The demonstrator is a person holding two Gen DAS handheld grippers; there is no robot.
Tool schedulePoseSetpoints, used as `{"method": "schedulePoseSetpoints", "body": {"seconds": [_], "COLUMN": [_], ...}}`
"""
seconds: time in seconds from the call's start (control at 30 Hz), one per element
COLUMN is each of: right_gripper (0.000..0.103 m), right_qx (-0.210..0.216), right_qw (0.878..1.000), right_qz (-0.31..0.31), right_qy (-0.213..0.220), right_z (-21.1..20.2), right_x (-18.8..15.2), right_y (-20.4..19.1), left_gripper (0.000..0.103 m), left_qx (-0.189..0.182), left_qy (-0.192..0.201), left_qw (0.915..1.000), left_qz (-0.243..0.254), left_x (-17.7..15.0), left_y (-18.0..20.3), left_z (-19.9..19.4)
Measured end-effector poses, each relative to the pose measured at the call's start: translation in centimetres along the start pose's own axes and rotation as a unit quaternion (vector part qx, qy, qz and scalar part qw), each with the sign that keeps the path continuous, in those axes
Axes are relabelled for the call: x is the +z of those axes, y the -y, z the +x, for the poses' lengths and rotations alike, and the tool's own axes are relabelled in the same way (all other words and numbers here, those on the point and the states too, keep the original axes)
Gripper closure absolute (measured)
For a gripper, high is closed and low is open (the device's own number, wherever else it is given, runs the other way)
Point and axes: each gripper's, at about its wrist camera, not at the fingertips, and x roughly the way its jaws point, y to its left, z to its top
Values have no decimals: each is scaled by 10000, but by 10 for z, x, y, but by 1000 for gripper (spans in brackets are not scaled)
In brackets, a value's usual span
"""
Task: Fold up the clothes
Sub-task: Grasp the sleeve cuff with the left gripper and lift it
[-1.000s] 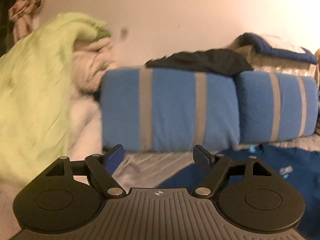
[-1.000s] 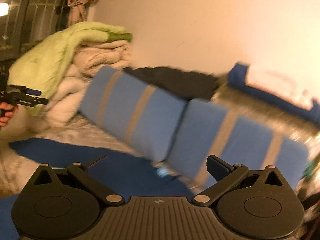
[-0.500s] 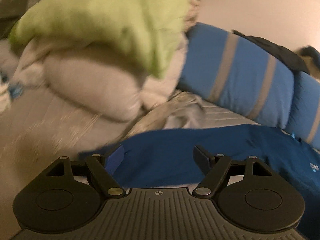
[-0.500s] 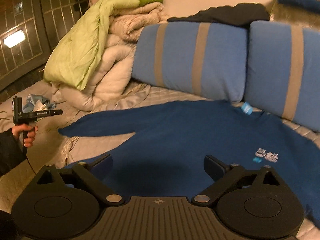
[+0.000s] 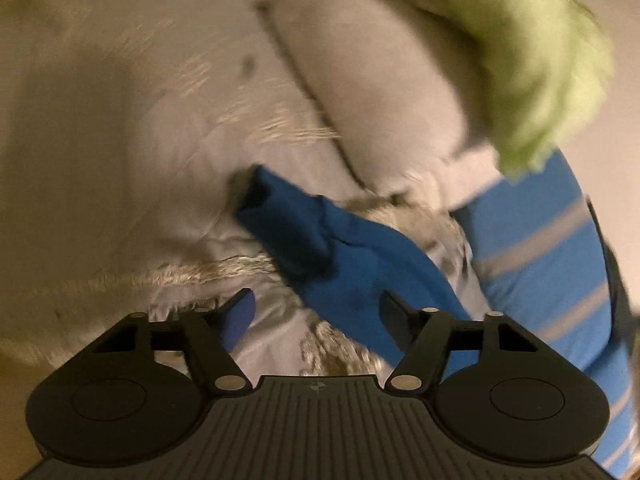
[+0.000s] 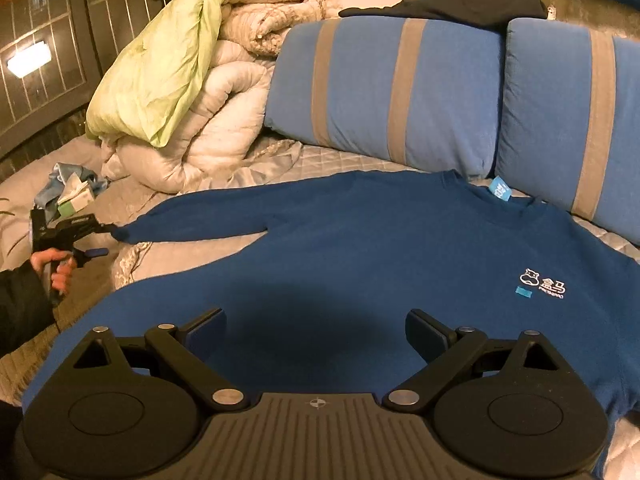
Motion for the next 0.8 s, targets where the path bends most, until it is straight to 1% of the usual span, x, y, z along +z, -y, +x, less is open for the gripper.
{"method": "schedulePoseSetpoints", "body": {"seconds": [0.07, 0.13, 0.23, 0.37, 0.4, 0.47, 0.53, 0.63, 0.73, 0.8], "right_gripper": [7, 7, 7, 7, 7, 7, 7, 7, 7, 7], "right_qx": [20, 38, 84, 228, 257, 316, 375, 440, 467, 494], "right_qw": [10000, 10000, 9999, 9994, 9993, 9990, 9987, 9984, 9983, 9982], "right_qz": [-15, -28, 63, 254, 259, 270, 281, 275, 276, 283], "right_qy": [-24, -51, -83, -105, -119, -149, -179, -204, -206, -202], "right_z": [-2, -3, -4, -2, -1, 1, 3, 5, 4, 4], "right_x": [-2, -4, -7, -8, -7, -7, -7, -7, -7, -8], "right_y": [1, 3, 8, 14, 15, 15, 16, 16, 16, 17], "left_gripper": [45, 53, 60, 65, 70, 76, 84, 88, 88, 88], "left_qx": [-11, -97, -205, -162, -110, 4, 156, 200, 233, 323], "left_qy": [-11, 3, -22, 26, 20, -34, -67, 50, 193, 255], "left_qw": [9994, 9981, 9953, 9948, 9950, 9955, 9972, 9992, 9995, 9980], "left_qz": [-332, -612, -945, -1005, -994, -950, -734, -343, 56, 486], "left_x": [4, 7, 12, 17, 20, 25, 33, 52, 70, 79], "left_y": [-7, -11, -15, -14, -13, -9, -1, 18, 40, 59], "left_z": [9, 17, 29, 40, 41, 43, 42, 33, 23, 17]}}
